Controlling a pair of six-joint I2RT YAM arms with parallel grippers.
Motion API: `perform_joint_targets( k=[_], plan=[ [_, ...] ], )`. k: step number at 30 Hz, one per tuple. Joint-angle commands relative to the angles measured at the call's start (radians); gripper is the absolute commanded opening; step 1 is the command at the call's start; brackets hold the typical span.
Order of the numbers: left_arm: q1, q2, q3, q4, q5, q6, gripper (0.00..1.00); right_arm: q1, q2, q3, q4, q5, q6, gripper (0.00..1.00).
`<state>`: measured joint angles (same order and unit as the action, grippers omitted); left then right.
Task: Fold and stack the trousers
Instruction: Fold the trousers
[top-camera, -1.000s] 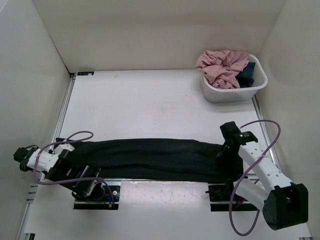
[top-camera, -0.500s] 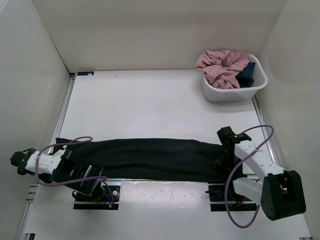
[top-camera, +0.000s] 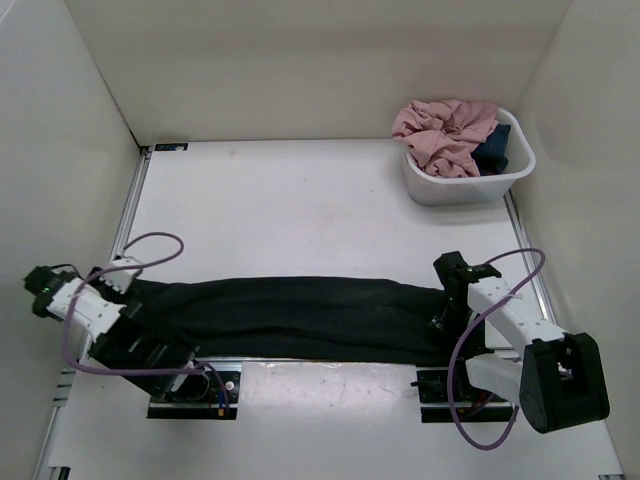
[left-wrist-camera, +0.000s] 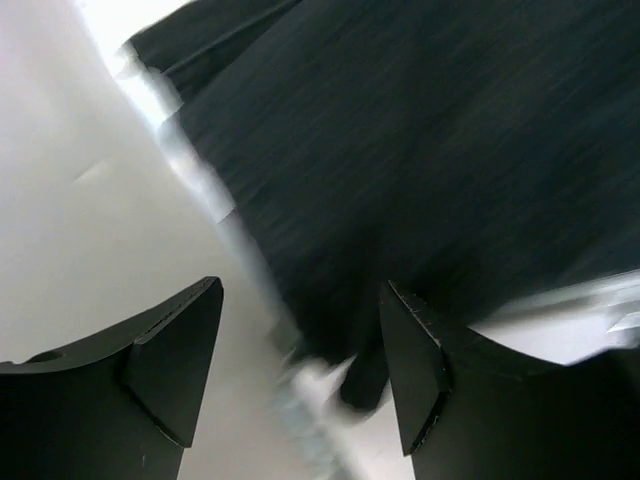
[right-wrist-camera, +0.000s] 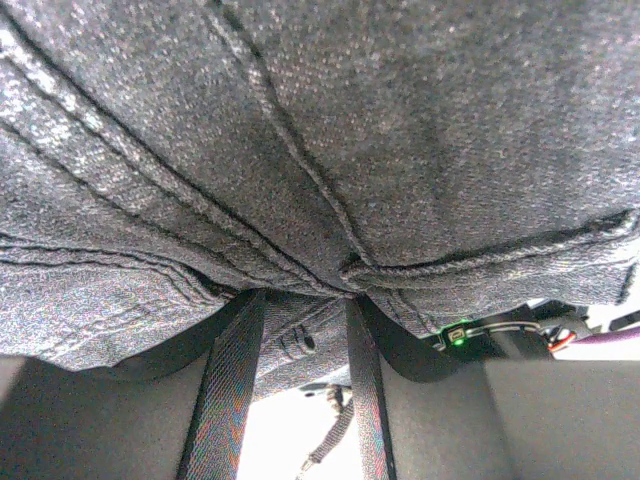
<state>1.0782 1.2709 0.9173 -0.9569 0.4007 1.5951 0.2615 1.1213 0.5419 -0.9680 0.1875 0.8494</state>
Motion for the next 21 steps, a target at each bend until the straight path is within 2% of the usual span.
perform_joint_targets(
  k=[1, 5, 7, 11, 16, 17, 21],
  plan=[
    [-0.072, -0.099, -0.118, 0.222, 0.036, -0.184, 0.75, -0.004, 0.02, 0.02, 0.046, 0.006, -0.015, 0.44],
    [-0.116, -0.081, -0.118, 0.308, 0.067, -0.395, 0.75, -0.004, 0.041, 0.029, 0.055, -0.016, -0.024, 0.44],
    [-0.133, -0.055, -0.118, 0.378, 0.067, -0.449, 0.75, -0.004, 0.041, 0.029, 0.064, -0.016, -0.024, 0.44],
    [-0.216, 0.011, -0.129, 0.466, -0.069, -0.556, 0.75, -0.004, 0.051, 0.038, 0.074, -0.025, -0.035, 0.44],
    [-0.274, 0.169, -0.118, 0.475, -0.2, -0.575, 0.74, -0.004, 0.051, 0.038, 0.005, 0.026, -0.007, 0.44],
    [-0.274, 0.182, -0.118, 0.475, -0.21, -0.575, 0.74, -0.004, 0.032, 0.038, -0.004, 0.036, 0.002, 0.53],
    [-0.285, 0.215, -0.129, 0.475, -0.24, -0.526, 0.75, -0.004, -0.026, 0.059, -0.017, 0.101, 0.046, 0.63]
  ],
)
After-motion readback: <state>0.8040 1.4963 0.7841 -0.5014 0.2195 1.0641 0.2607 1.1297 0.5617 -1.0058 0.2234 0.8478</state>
